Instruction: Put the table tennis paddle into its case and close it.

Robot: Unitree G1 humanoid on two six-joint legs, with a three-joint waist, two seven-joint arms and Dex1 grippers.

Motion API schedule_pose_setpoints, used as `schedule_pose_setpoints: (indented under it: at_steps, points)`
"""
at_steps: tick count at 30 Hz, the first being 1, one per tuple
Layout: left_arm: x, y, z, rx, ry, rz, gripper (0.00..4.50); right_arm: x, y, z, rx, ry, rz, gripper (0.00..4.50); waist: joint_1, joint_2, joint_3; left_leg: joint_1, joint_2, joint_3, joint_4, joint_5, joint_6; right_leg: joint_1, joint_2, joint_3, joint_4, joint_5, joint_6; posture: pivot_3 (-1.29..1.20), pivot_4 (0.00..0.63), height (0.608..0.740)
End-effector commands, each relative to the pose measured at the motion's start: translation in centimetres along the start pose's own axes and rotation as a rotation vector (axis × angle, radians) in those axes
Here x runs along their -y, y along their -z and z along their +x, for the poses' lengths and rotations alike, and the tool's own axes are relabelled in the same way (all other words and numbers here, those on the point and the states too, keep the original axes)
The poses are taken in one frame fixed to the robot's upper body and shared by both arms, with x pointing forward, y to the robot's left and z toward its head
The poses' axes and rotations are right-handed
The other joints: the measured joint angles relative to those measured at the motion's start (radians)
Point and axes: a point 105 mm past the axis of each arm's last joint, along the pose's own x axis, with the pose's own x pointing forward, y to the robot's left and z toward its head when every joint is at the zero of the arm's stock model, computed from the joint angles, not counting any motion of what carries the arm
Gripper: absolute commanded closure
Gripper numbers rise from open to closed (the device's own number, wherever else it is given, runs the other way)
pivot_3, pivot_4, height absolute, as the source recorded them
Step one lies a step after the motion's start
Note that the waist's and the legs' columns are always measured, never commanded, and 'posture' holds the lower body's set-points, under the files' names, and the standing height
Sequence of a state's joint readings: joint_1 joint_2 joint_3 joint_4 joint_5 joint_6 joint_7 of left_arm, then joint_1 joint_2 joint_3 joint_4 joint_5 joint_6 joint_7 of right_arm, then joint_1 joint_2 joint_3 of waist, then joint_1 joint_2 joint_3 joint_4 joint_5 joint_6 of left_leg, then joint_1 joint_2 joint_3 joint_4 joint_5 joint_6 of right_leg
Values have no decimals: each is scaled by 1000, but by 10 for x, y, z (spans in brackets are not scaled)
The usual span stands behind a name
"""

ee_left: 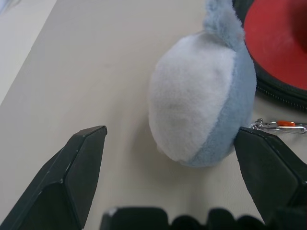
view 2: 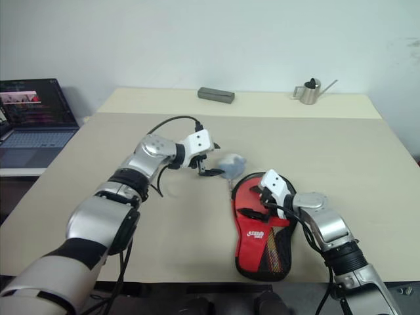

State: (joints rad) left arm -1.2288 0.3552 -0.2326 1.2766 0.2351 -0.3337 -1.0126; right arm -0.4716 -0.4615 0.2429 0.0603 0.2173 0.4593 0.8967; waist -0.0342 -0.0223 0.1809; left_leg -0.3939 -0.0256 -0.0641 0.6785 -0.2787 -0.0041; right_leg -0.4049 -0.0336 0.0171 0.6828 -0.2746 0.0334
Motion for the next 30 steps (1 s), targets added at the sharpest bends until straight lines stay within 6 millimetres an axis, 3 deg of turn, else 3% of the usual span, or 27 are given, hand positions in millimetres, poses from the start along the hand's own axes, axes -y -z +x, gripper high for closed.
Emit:
schedule_pose_setpoints:
  at_steps: [1,9,12,19,23,30]
  points:
    - [-3,-10,5,6,-8,5,0,-8,21,4,-63,-23,68,25,1,0,0,0,0,0,0,0,0,0,0,0,0,0,0,0,150,740]
    - [2,-13,19,-29,-3,-12,0,-7,19,4,-60,-18,70,25,0,0,0,0,0,0,0,0,0,0,0,0,0,0,0,0,150,740]
    - [2,-15,22,-24,-11,-23,554,-6,19,3,-59,-6,70,0,0,0,0,0,0,0,0,0,0,0,0,0,0,0,0,0,150,740]
    - [9,-13,25,-22,16,-13,3061,16,26,-8,-77,132,92,0,3,0,0,0,-1,0,0,0,0,0,0,0,1,0,0,0,150,740]
    - [16,-8,26,-30,52,-9,4147,10,34,-13,-122,109,83,0,4,0,0,0,-2,0,1,0,0,0,-1,0,1,1,1,0,150,740]
    - [17,-10,30,-16,37,-8,4329,0,46,-14,-173,84,94,0,5,-1,-1,0,-2,-1,1,0,0,1,-1,0,0,1,1,0,150,740]
